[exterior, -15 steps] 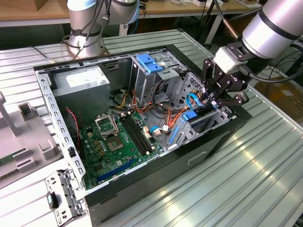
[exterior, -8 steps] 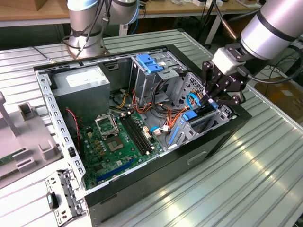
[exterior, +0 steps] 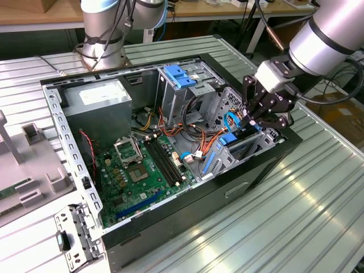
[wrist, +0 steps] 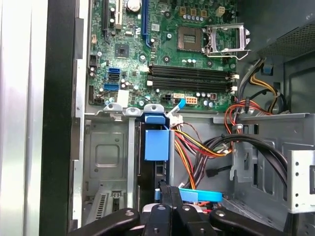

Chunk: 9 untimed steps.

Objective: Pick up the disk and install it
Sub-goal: 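Insert the second disk wire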

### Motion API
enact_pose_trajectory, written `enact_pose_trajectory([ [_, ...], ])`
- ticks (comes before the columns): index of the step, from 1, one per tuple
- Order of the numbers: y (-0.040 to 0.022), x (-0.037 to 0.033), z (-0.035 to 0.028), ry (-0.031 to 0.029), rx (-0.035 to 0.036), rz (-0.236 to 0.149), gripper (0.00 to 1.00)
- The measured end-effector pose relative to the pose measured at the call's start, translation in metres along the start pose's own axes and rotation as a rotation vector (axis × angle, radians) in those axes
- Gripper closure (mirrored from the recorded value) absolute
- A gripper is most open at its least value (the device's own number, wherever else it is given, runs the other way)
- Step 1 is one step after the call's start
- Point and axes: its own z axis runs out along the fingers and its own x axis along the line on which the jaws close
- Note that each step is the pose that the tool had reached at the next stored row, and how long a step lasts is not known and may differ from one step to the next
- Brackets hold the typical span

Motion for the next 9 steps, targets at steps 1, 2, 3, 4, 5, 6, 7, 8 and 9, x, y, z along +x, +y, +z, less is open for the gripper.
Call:
enact_pose_trajectory([
  [1,-0.0014,-0.0002,-0.0013,-0.0068,0.0,0.0,0.89],
  [2,-0.0046,-0.0005,-0.0031,-0.0199,-0.0004,-0.001,0.89],
  [3,-0.0075,-0.0009,-0.0052,-0.0333,-0.0009,-0.001,0.89],
  [4,-0.0086,-0.0012,-0.0068,-0.0403,-0.0009,-0.002,0.89],
  [5,-0.0093,-0.0015,-0.0083,-0.0448,-0.001,-0.002,0.89],
  [6,-0.0097,-0.002,-0.0109,-0.0499,-0.0009,-0.002,0.89],
  [7,-0.0098,-0.0022,-0.0124,-0.0524,-0.0008,-0.002,0.89],
  [8,-0.01,-0.0024,-0.0136,-0.0542,-0.0008,-0.002,0.89],
  [9,-0.0101,-0.0028,-0.0154,-0.0579,-0.0008,-0.003,0.89],
])
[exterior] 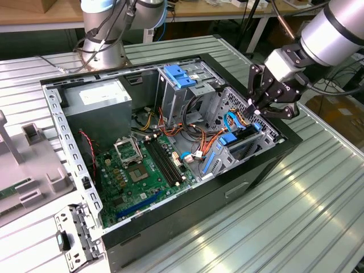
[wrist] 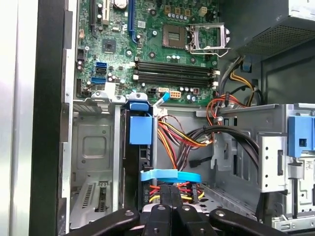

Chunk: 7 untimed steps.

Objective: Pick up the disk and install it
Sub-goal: 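Insert the second disk wire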

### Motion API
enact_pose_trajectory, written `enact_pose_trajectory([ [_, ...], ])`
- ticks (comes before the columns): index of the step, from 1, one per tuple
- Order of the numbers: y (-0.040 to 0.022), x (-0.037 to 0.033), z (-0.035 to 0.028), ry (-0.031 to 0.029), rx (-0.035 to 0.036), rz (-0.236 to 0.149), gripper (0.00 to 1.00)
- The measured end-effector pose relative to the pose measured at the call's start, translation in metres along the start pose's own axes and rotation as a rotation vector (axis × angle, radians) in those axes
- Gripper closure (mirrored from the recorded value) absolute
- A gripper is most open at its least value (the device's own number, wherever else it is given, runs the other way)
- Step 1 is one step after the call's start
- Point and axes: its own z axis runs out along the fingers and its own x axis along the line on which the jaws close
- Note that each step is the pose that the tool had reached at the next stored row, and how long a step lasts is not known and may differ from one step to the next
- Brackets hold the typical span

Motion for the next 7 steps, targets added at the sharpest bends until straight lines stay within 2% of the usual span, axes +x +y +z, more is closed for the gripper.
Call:
enact_pose_trajectory([
  [7,0.0,-0.0001,-0.0004,-0.0026,0.0,0.0,0.89],
])
